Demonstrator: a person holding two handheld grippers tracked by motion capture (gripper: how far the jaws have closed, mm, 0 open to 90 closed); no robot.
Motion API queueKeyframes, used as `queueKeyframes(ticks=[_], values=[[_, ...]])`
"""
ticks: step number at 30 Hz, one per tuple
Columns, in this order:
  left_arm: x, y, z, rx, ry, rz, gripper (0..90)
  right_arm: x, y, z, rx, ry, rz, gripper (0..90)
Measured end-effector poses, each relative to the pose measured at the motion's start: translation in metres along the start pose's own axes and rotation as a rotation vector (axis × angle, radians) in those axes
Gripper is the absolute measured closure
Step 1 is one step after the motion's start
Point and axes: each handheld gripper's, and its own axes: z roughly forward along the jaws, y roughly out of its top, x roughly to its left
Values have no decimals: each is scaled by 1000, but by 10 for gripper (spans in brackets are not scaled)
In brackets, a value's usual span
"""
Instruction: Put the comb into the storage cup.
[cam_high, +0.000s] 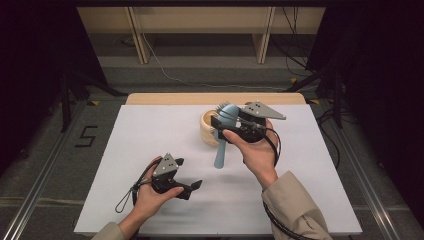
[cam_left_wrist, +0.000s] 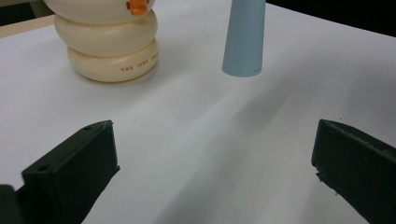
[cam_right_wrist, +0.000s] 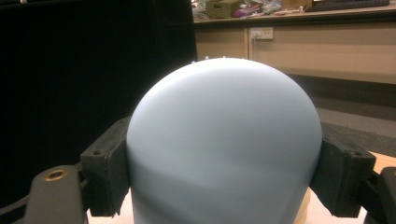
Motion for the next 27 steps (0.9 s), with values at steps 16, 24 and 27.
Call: queueKeyframes(ticks=[16, 24, 27], values=[[13, -5, -21, -20, 40, 11, 0, -6, 4, -4, -14, -19, 3, 201], [18, -6, -26, -33, 49, 3, 0, -9, 5, -6, -19, -29, 7, 201], [20, -7, -26, -31, 53, 7, 0, -11, 6, -6, -22, -31, 8, 201]])
